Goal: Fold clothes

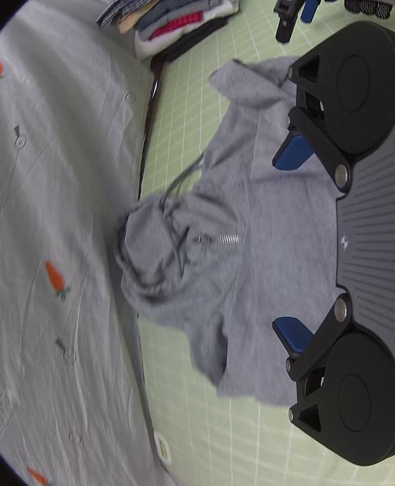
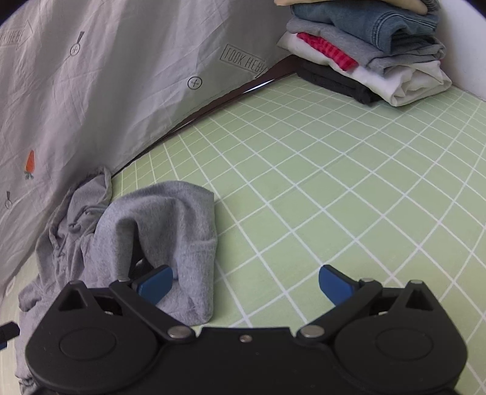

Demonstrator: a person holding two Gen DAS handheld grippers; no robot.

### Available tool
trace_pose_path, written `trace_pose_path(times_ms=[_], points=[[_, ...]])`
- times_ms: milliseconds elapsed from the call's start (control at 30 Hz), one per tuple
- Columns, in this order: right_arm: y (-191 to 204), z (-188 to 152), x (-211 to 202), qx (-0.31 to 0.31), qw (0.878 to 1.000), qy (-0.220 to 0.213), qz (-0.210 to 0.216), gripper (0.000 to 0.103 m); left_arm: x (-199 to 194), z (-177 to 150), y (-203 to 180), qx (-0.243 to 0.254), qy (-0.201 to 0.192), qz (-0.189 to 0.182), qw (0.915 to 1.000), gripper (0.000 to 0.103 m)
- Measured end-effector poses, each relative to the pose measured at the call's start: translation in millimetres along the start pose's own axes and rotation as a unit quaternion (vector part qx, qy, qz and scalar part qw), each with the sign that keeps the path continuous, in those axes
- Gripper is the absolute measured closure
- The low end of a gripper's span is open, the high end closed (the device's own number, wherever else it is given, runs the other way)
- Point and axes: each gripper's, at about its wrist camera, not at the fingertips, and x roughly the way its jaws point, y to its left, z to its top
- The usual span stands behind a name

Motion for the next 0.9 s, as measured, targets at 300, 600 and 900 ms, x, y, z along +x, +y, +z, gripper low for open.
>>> trace_pose_path(times_ms=[300, 600, 900], points=[[-1.8, 0.1, 14.4, 0.001, 1.000, 0.019, -0.021, 0.000, 45.8, 1.0, -24.2, 0.007, 0.063, -0.115, 0.9913, 0.076], [3.9, -1.4, 19.6, -0.016, 0.999, 0.035, -0.019, 0.000, 60.9, -2.5, -25.7, 0.004, 0.063, -0.135, 0.9888, 0.096], [12.6, -0.3, 10.3, -0.036, 0.999, 0.020, -0.022, 0.000, 8.9, 12.5, 12.8, -0.046, -0.030, -0.110, 0.9924, 0.097]])
